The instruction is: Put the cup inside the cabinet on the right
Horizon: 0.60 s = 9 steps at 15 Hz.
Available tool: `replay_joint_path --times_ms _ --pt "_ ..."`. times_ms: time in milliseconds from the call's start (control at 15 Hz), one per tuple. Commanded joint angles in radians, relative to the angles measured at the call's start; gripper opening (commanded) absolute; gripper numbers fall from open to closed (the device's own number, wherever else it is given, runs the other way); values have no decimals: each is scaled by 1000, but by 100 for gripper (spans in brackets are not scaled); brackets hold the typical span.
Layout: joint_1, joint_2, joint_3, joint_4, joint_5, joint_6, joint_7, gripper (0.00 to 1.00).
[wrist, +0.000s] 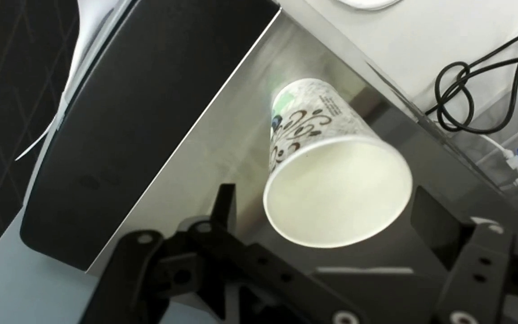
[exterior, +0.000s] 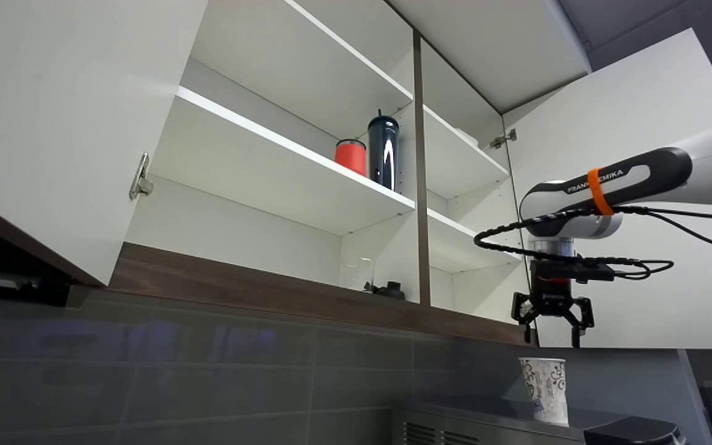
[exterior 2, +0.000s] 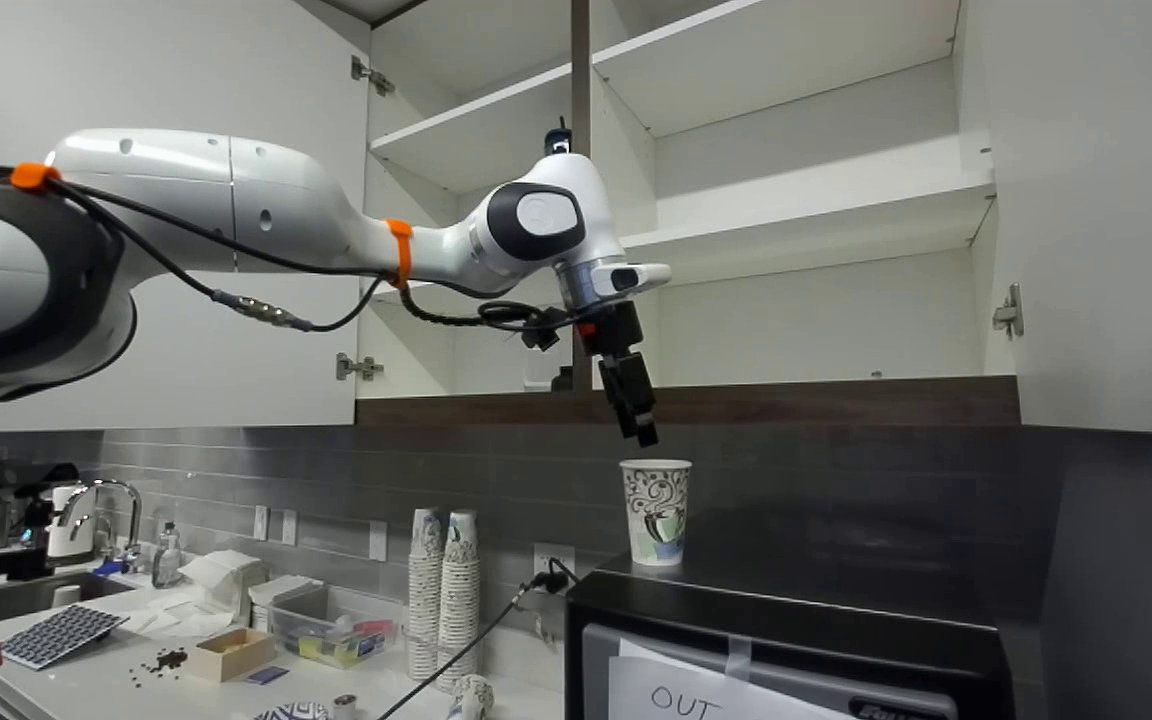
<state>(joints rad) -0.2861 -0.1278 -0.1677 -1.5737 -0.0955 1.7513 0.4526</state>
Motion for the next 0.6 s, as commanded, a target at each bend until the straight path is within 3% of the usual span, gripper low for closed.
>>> replay_joint_path --times_ms 0,533 --pt "10 34 -26 39 15 30 62 100" --pt "6 43 -52 18 -3 44 55 100"
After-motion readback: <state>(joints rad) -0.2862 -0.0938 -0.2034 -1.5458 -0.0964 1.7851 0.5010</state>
